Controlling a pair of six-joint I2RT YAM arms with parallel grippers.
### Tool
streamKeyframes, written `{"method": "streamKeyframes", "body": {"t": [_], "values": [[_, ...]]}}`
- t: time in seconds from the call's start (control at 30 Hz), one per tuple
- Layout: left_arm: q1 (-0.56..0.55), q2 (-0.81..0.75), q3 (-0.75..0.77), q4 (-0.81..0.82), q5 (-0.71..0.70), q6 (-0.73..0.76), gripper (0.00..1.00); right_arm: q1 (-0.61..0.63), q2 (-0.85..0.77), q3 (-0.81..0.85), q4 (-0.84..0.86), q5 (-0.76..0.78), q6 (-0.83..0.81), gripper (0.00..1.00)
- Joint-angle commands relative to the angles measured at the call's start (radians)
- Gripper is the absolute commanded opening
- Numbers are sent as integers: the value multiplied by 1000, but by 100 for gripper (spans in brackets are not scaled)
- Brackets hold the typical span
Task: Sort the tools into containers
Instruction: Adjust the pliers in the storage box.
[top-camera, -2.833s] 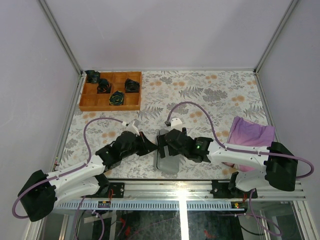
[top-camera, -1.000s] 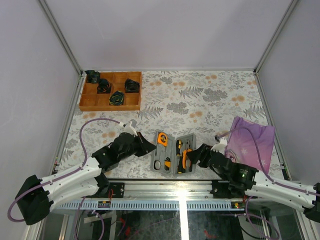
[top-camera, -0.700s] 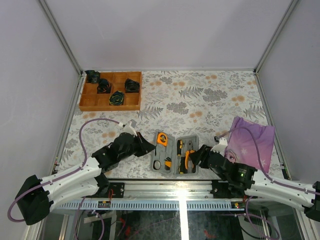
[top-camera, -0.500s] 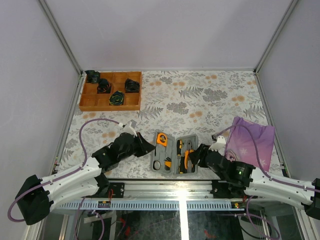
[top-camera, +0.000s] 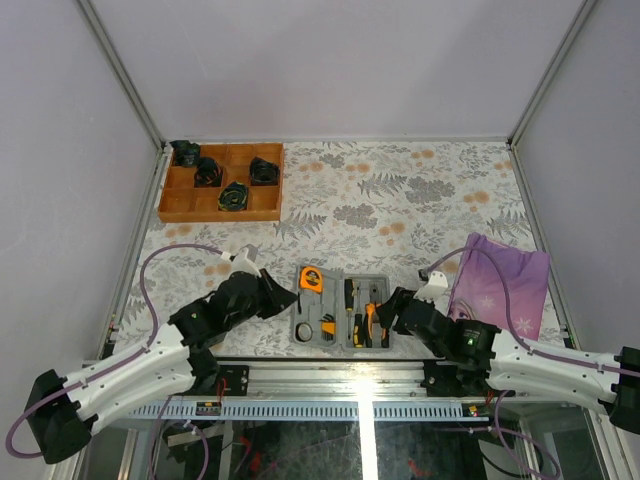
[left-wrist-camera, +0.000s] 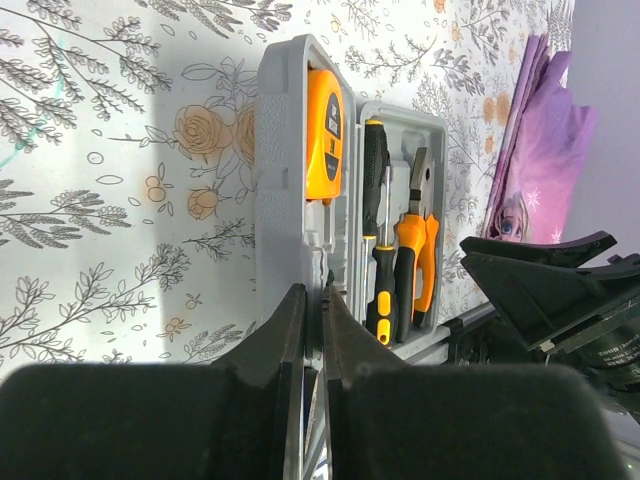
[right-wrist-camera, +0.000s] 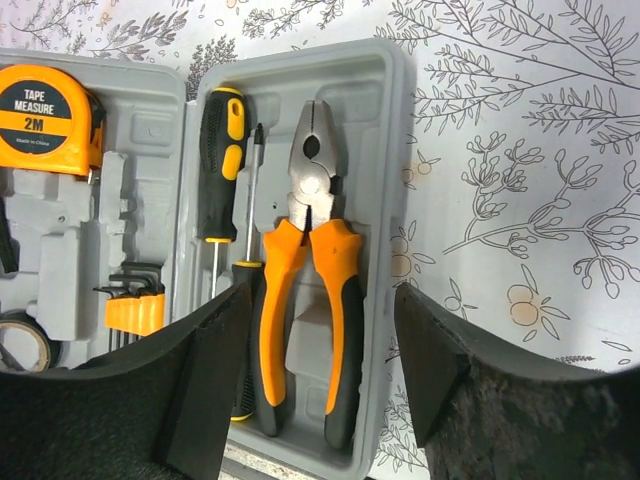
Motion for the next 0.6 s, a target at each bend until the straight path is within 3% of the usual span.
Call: {"method": "streamKeyframes", "body": {"t": [0.0, 0.2, 0.37, 0.57], "values": [[1, -38, 2, -44, -63, -16, 0, -10, 18, 31, 6, 69, -4, 67], [1, -29, 8, -42, -54, -7, 0, -11, 73, 148, -73, 78, -122, 60], [1, -5, 13, -27, -42, 0, 0, -32, 210, 269, -96, -45, -206, 46], [1, -2, 12, -19, -40, 4, 0, -92, 426, 390, -137, -192, -253, 43]]}}
